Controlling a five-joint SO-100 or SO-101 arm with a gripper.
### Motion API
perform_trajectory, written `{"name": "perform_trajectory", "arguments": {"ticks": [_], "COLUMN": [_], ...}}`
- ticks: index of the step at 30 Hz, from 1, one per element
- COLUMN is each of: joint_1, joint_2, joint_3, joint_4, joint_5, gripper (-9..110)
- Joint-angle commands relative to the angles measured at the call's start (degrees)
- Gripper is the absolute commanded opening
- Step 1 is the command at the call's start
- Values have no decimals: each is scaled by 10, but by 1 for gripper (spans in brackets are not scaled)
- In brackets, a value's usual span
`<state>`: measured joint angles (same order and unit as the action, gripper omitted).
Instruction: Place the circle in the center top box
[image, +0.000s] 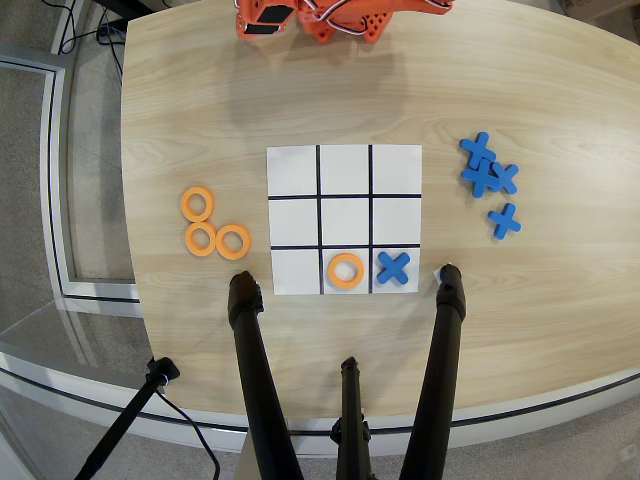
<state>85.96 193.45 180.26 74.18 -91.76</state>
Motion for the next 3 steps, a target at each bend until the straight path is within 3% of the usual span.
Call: {"name": "perform_trajectory", "arguments": {"ticks": [1,3], "joint_1": [3,3], "joint_2": [10,10], "joint_3": [33,33], "joint_4": [2,2], "joint_5": [2,2], "gripper": [0,0]}}
